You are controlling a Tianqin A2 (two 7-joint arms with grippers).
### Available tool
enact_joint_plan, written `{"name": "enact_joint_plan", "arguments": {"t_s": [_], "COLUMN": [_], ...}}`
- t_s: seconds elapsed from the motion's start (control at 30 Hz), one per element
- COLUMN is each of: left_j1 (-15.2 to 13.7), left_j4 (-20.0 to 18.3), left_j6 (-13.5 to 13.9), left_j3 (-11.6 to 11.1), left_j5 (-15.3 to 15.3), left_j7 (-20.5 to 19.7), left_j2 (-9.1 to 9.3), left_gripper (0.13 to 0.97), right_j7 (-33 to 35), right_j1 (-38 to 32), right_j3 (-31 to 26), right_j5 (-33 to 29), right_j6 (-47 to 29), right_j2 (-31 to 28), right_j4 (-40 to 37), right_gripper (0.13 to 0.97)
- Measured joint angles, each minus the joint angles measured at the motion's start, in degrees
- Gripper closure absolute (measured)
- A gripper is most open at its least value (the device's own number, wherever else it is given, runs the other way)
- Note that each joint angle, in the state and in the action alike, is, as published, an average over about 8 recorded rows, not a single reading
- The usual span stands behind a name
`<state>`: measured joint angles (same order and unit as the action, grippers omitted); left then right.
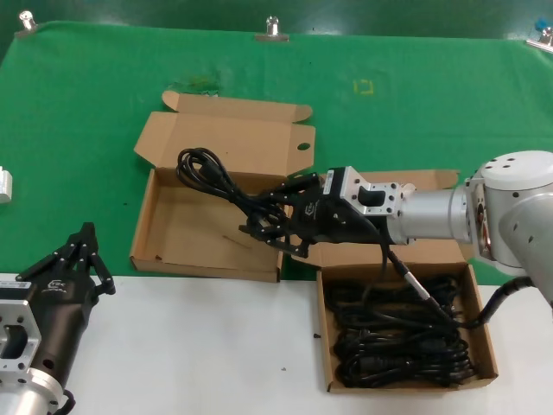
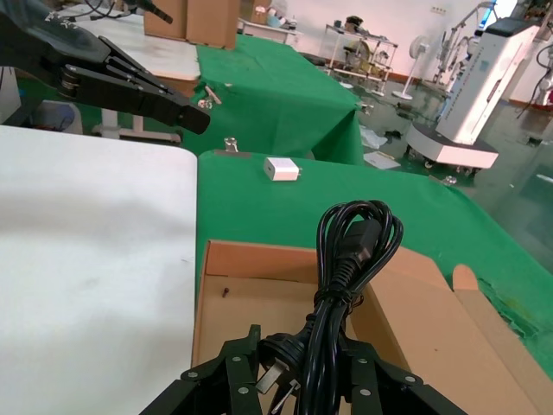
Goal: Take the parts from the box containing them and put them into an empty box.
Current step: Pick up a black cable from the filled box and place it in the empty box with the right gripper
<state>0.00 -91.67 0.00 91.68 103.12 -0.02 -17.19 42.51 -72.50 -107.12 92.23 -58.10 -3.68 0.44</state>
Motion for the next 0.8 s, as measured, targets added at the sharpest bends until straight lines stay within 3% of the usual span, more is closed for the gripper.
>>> {"name": "enact_joint_plan", "arguments": {"t_s": [0.8], "left_j1": [0.0], "left_j4": [0.0], "left_j6": [0.0], "left_j3": [0.0], "left_j5": [0.0], "left_j7": [0.0], "left_j2": [0.0], "left_gripper": [0.958], "right_j7": [-2.7], "right_j1": [1.1], "right_j3": [-1.0], "right_j5": [-1.3], "right_j6": [4.0], "right_j2": [2.6], "right_j4": [-0.1], "right_gripper": [0.788]}}
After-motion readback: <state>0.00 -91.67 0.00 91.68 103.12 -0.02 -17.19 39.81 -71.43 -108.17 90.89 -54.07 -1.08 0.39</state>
